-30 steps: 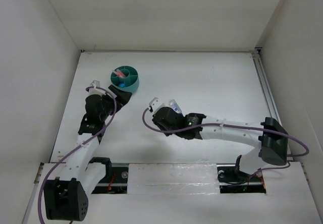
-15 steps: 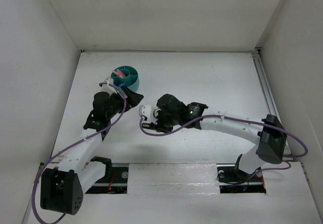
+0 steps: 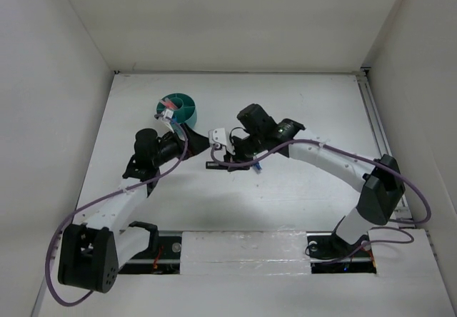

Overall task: Sort the stationery into containers
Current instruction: Pick up the pen from the center of the board.

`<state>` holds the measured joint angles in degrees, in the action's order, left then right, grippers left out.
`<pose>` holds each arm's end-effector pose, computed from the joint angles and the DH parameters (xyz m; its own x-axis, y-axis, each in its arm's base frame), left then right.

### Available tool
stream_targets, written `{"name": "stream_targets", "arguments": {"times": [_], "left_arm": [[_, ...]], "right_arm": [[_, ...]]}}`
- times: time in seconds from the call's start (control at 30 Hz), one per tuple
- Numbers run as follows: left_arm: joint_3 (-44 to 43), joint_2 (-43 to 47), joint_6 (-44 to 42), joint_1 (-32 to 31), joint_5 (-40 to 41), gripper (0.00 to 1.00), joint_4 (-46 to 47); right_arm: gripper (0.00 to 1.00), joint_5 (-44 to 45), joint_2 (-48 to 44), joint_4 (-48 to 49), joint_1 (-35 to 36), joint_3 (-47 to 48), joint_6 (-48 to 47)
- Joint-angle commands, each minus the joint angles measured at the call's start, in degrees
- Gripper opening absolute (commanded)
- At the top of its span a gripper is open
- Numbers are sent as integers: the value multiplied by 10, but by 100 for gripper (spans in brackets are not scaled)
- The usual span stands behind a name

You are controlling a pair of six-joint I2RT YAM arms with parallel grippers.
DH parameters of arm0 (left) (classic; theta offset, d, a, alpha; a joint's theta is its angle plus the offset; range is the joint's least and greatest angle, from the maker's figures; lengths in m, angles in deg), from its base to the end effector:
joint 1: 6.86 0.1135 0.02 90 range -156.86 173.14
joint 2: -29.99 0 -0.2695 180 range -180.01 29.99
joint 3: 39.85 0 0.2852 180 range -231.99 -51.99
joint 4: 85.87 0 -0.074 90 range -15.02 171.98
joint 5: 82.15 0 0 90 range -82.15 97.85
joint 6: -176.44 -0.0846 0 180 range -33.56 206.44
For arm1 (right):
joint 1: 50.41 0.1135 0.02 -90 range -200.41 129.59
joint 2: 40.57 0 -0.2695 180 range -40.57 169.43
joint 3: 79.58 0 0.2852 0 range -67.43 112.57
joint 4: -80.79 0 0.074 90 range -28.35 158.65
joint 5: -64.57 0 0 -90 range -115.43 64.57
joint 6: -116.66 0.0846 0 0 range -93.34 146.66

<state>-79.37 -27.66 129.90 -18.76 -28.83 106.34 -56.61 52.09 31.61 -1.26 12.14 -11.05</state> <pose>0.2713 -0.1088 0.2378 -0.5869 -0.4401 -0.6796 0.4726 0.4953 -0.7289 0.2360 0.3399 0.2657 0.1316 -0.6479 -0.7503 -0.9908 -0.1110 -0.0779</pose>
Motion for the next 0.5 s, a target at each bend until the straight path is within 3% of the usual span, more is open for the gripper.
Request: {"name": "stream_targets", "arguments": {"times": [0.0, 0.23, 0.37, 0.47], "left_arm": [[-42, -33, 15, -1, -77, 99, 19], [-63, -59, 21, -1, -152, 91, 19], [-100, -59, -12, -1, -201, 88, -39], [-128, -69, -43, -1, -250, 79, -77]], "right_arm": [[0, -56, -6, -2, -7, 32, -44], [0, -73, 10, -2, 9, 49, -63], [0, -62, 10, -13, 29, 54, -76], [0, -62, -4, -7, 36, 47, -83]]}}
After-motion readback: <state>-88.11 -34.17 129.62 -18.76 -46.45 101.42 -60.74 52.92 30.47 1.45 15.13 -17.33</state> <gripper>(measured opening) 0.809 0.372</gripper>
